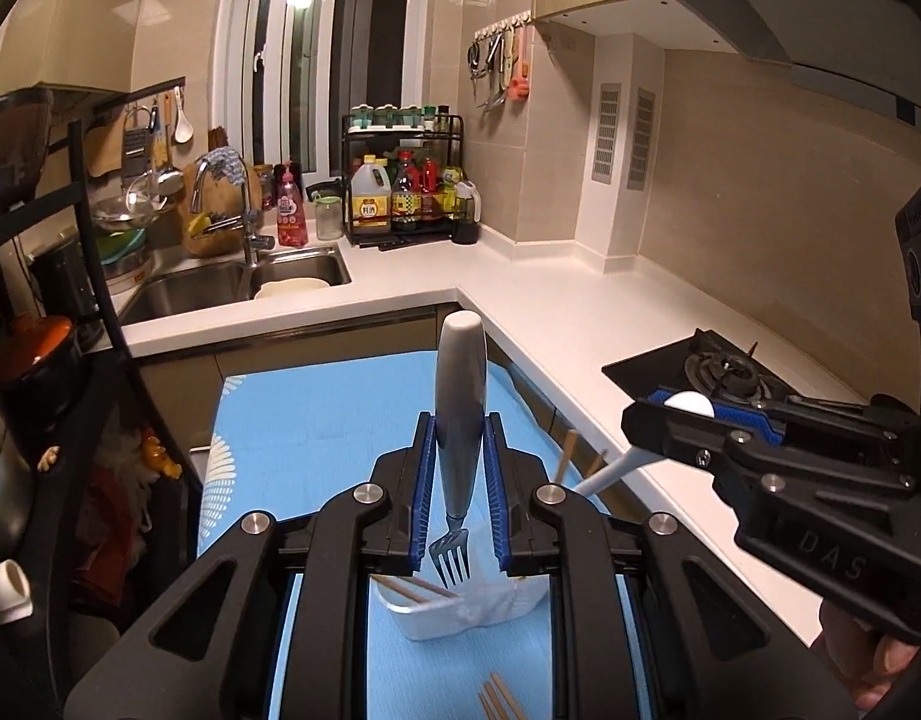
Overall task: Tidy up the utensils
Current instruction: 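Open the left tool to drop the fork in the container while the right tool releases the spoon, then move both open tools down over the loose wooden chopsticks on the cloth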
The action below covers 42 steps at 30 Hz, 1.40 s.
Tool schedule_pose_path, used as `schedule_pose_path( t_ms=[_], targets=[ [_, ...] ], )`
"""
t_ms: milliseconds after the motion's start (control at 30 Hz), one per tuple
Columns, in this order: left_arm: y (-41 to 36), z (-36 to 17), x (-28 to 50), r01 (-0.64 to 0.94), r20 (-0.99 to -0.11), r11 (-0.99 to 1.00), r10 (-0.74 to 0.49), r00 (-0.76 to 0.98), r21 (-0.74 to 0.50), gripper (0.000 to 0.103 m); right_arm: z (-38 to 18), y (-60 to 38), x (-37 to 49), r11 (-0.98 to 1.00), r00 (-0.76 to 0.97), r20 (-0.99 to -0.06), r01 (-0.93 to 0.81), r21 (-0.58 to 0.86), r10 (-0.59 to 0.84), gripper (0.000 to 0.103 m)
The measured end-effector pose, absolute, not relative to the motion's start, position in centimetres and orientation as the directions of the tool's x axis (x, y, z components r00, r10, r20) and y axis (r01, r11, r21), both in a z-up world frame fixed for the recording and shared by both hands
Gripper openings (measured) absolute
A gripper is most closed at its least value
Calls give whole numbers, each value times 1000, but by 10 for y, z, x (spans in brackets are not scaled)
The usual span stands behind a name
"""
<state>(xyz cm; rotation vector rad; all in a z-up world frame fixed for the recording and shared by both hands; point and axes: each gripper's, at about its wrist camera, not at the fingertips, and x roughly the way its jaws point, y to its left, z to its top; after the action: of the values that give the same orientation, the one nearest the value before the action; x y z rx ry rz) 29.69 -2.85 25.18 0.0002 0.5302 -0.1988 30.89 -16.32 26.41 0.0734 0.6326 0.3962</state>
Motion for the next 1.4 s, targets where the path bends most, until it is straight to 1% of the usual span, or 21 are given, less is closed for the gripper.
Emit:
schedule_pose_path(
  t_ms=[233,400,433,467,500,533,600,667,800,1000,1067,1100,1133,1167,1200,1233,1300,1400],
  targets=[
    [-33,202,314,199,-518,980,-182,836,-23,16,224,-157,320,924,699,-609,-335,184,374,12],
    [-33,181,318,194,-543,981,-177,821,-25,16,205,-158,320,929,684,-631,-314,197,366,13],
    [-32,178,319,192,-551,981,-174,816,-25,16,204,-159,320,930,683,-634,-312,193,361,18],
    [-32,177,319,191,-556,981,-173,813,-26,18,203,-159,319,931,684,-635,-310,191,358,25],
    [-31,178,318,190,-553,981,-172,815,-25,30,205,-160,317,933,690,-630,-305,193,356,34],
    [-30,181,314,182,-539,983,-163,827,-18,40,208,-163,313,932,697,-621,-302,200,359,41],
    [-26,190,305,176,-507,984,-165,846,-26,43,213,-166,307,931,706,-608,-301,206,363,43],
    [-20,199,293,169,-481,984,-172,860,-50,43,219,-169,297,933,719,-596,-301,197,358,43],
    [-19,208,262,150,-438,988,-147,887,-28,43,228,-172,266,938,752,-562,-305,167,344,43],
    [-18,198,202,114,-395,993,-112,912,-18,42,226,-186,205,946,803,-501,-283,156,322,42],
    [-17,186,179,105,-390,994,-110,914,-33,36,215,-192,183,950,815,-487,-268,163,314,36],
    [-17,181,170,99,-387,994,-105,916,-34,32,208,-196,170,954,823,-482,-251,164,300,32],
    [-17,176,160,92,-382,995,-98,919,-34,31,201,-200,162,957,827,-482,-236,171,290,27],
    [-17,168,150,86,-382,996,-94,919,-38,30,193,-204,153,957,828,-481,-224,185,287,24],
    [-17,161,141,81,-386,995,-94,918,-50,26,184,-210,144,956,829,-483,-205,208,282,18],
    [-17,154,134,78,-392,995,-95,915,-60,25,176,-213,138,957,829,-487,-186,222,274,14],
    [-19,139,120,64,-408,996,-86,909,-68,24,158,-221,122,958,832,-493,-146,247,254,13],
    [-23,116,103,37,-444,996,-68,893,-78,20,135,-224,97,962,840,-495,-108,249,222,13]
  ],
)
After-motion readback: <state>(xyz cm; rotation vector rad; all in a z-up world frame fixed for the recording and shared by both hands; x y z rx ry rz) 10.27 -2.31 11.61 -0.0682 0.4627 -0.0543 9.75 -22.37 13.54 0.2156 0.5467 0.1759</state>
